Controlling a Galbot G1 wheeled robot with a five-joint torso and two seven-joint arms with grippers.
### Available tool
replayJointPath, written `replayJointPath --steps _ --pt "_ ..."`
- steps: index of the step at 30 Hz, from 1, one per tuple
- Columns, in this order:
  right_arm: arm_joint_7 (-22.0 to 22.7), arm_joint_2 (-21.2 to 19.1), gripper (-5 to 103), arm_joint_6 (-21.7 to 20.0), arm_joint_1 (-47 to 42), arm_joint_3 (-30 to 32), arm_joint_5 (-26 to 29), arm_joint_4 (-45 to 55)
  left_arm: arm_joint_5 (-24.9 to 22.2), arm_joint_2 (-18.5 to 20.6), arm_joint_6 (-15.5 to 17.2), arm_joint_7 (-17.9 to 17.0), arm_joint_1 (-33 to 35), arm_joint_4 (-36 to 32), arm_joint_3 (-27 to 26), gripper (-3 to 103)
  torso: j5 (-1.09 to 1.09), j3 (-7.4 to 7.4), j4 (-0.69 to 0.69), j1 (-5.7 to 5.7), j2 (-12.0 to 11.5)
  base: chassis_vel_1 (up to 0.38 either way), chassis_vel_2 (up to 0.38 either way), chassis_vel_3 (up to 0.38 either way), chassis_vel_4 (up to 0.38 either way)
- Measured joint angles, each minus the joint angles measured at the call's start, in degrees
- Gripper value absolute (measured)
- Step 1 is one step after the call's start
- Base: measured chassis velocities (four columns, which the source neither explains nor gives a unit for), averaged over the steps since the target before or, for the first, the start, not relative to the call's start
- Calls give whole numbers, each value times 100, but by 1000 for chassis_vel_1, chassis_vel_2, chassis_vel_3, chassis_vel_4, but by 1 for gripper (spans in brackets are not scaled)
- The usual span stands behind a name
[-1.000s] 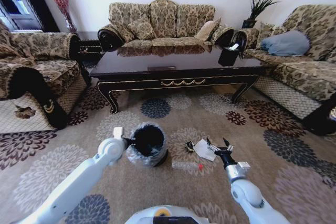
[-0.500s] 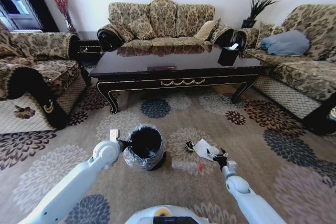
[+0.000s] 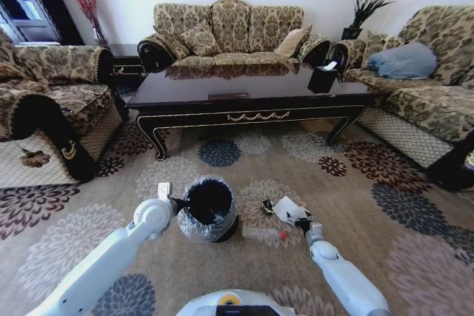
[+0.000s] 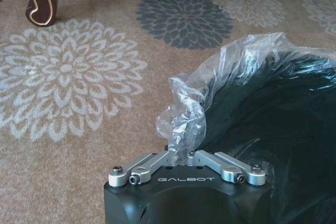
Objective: Move to the front of the table and pick up the trash from the floor, then place it into the trash bin.
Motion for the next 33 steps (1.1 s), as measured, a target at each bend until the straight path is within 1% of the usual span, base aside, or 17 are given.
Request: replayJointPath --steps 3,6,7,9,10,11,12,16,17,18,19,22,23,24,25,29,33 --pt "-46 51 102 23 78 -45 -1 -188 -6 -3 3 -15 -1 -2 14 2 0 0 0 0 0 0 0 0 0" --pt "-116 127 89 90 150 -75 -22 -453 -4 -5 4 -35 14 -9 14 2 0 0 0 0 0 0 0 0 0" --pt "-116 127 89 90 150 -75 -22 -453 -4 -5 4 -35 14 -9 14 2 0 0 0 0 0 0 0 0 0" --pt "-127 131 78 111 148 -72 -28 -481 0 17 7 -36 17 -14 5 2 0 0 0 0 0 0 0 0 0" --pt "-127 128 78 115 137 -64 -31 -472 4 36 8 -39 17 -19 -1 2 0 0 1 0 0 0 0 0 0" --pt "-127 117 72 116 117 -54 -30 -441 5 51 8 -45 15 -31 -8 2 1 0 1 0 0 0 0 0 0" --pt "-127 117 72 116 117 -54 -30 -441 5 51 8 -45 15 -31 -8 2 1 0 1 0 0 0 0 0 0" --pt "-93 50 50 106 5 14 -27 -192 -5 49 7 -66 21 -85 -11 2 -1 0 -1 0 0 0 0 0 0" --pt "-80 41 50 96 -27 27 -26 -123 -2 36 6 -70 37 -90 -10 2 0 0 -1 0 0 0 0 0 0" --pt "-63 30 45 76 -67 43 -25 -34 6 20 5 -74 60 -97 -7 2 0 0 -1 0 0 0 0 0 0" --pt "-63 30 45 76 -67 43 -25 -34 6 20 5 -74 60 -97 -7 2 0 0 -1 0 0 0 0 0 0" --pt "-34 12 29 37 -148 82 -23 138 32 0 5 -79 109 -128 3 2 -1 0 0 0 0 0 0 0 0" --pt "-31 11 29 32 -161 91 -22 159 34 -1 4 -80 115 -134 3 2 0 0 0 0 0 0 0 0 0" --pt "-26 10 24 23 -184 113 -21 194 37 -2 3 -82 121 -143 3 2 0 0 0 0 0 0 0 0 0" --pt "-26 10 24 23 -184 113 -21 194 37 -2 3 -82 121 -143 3 2 0 0 0 0 0 0 0 0 0" --pt "19 -40 3 -2 -299 221 -23 374 36 18 3 -83 113 -179 29 2 1 0 1 0 0 0 0 0 0" --pt "69 -121 1 -15 -425 323 -19 577 38 18 3 -83 75 -181 102 2 1 0 1 0 0 0 0 0 0"
